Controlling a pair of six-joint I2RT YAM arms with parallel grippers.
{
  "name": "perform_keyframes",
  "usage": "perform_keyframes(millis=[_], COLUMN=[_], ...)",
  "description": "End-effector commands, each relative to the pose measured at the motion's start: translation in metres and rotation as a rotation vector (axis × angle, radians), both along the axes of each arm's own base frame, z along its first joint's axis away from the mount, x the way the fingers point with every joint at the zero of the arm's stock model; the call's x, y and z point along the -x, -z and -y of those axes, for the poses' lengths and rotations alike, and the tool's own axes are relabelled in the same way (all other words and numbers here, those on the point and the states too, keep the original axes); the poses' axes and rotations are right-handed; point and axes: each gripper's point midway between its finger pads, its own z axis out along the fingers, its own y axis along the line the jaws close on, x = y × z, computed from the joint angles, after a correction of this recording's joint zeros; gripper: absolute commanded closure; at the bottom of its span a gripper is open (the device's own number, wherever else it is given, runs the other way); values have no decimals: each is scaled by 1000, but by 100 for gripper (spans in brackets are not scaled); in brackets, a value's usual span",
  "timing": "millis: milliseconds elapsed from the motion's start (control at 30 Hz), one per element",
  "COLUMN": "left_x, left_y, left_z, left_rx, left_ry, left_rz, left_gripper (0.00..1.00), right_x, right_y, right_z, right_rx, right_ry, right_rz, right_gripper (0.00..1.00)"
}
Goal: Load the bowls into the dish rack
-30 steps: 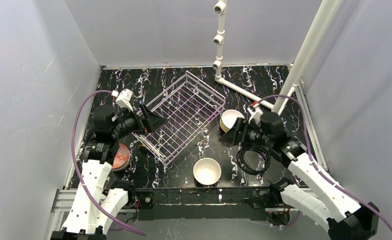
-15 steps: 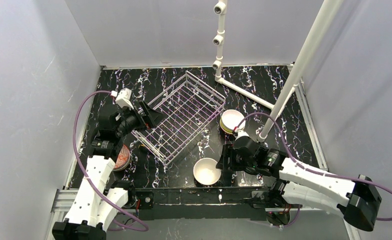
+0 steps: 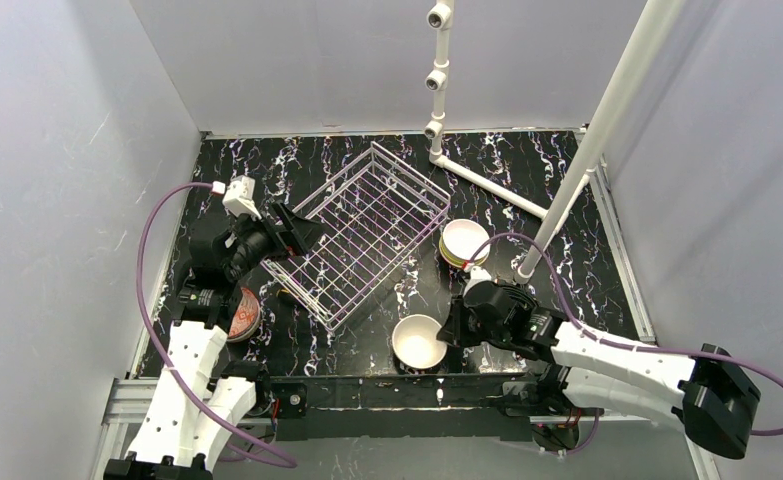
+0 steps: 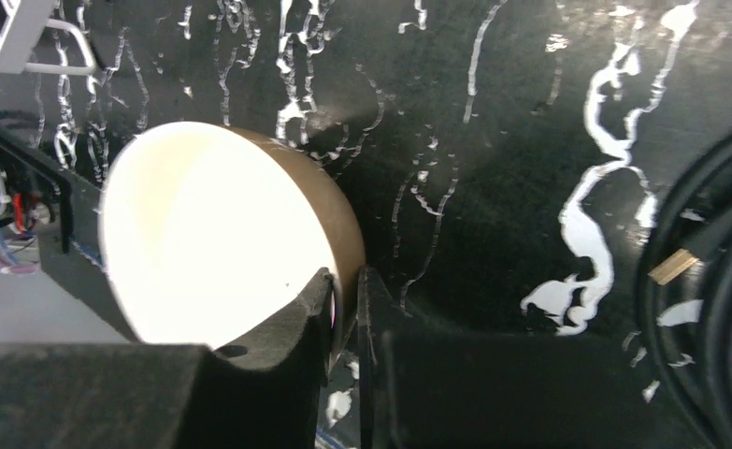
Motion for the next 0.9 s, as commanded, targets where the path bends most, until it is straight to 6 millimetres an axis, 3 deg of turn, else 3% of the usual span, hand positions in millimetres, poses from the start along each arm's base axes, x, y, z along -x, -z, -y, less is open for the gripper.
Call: perform_keyframes(millis=[0,67,200,300,633,867], left_x=[4,5,8,13,32,38], left_y=[-7,-12,-16,-16,-13,-20], left_z=[5,8,13,21,45,56], left_rx=[-7,4,22,38,83,106], left_ry=[47,65,98,157,363,421], left_rz=[50,75,85,83,55,57], left_gripper=[2,2,2,2,2,2], right_x=[-13,-15,-23,-33,-62,-107], right_y=[-14,-17,-34,-60,-163,-202], right_z=[-2,1,4,2,-45,-65], right_rx=[-64,-62,-78,-122,-354,-347], right_ry=[43,61,98,126,46,165], right_rz=[83,97,140,199,457,587], right_gripper=[88,99,99,99,99,99])
